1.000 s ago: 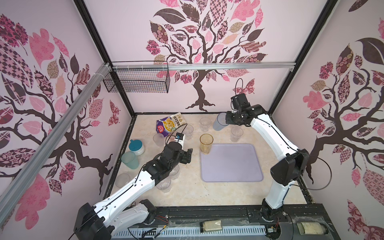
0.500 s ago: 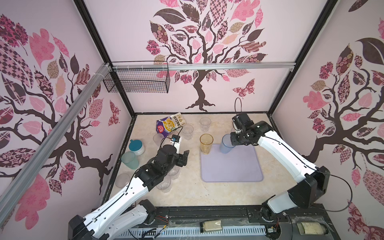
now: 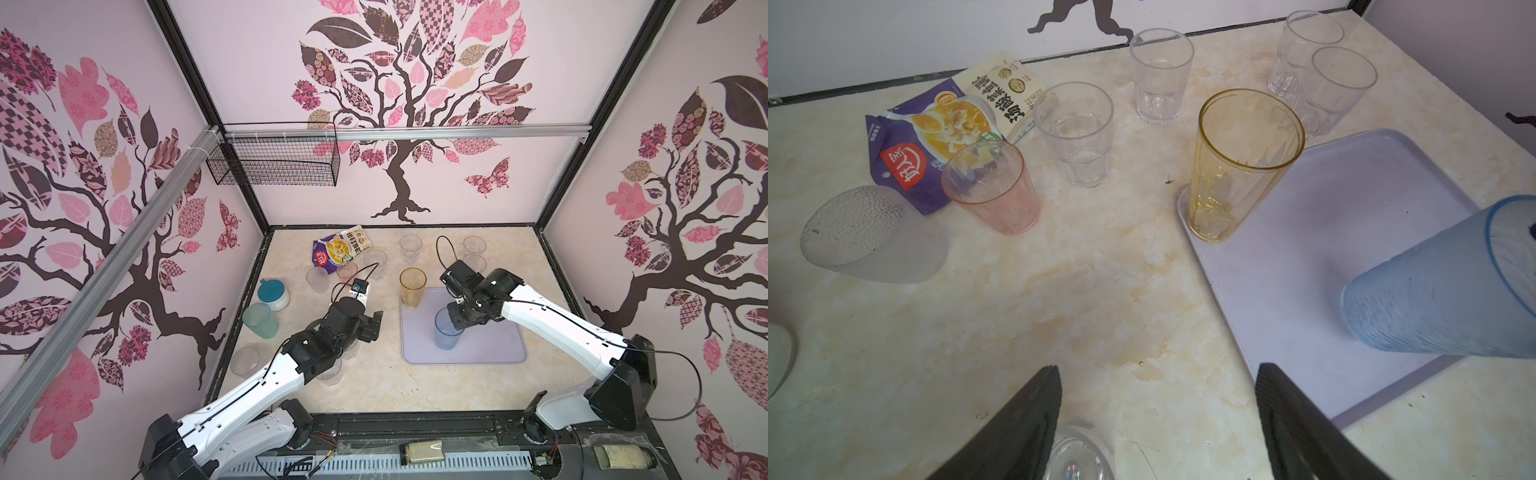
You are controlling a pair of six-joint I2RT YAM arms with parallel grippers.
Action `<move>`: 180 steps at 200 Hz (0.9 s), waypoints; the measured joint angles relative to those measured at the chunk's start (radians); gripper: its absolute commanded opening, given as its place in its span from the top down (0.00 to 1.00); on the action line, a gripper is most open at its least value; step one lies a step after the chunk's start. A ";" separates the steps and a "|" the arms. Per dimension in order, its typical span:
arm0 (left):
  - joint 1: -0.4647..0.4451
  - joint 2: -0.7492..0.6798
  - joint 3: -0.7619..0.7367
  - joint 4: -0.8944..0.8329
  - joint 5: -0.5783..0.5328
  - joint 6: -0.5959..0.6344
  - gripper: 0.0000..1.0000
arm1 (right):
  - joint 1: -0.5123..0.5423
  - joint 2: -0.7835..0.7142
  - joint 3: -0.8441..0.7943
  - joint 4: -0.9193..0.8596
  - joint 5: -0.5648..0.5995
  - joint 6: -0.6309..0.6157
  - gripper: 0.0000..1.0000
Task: Place the glasses into the tray
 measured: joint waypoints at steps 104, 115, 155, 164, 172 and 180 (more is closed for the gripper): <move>0.000 -0.046 -0.045 0.005 -0.068 -0.023 0.23 | 0.024 0.209 0.109 0.154 -0.042 0.019 1.00; 0.000 -0.047 -0.045 0.005 -0.073 -0.023 0.23 | 0.024 0.220 0.120 0.163 -0.044 0.017 1.00; 0.001 -0.062 -0.060 -0.002 -0.090 -0.023 0.22 | 0.024 0.244 0.140 0.190 -0.053 0.016 1.00; 0.001 -0.064 -0.060 -0.003 -0.092 -0.022 0.22 | 0.024 0.246 0.143 0.194 -0.055 0.016 1.00; 0.001 -0.066 -0.061 -0.003 -0.094 -0.022 0.22 | 0.024 0.249 0.144 0.197 -0.055 0.015 1.00; 0.001 -0.068 -0.061 -0.003 -0.097 -0.022 0.22 | 0.024 0.251 0.144 0.201 -0.056 0.014 1.00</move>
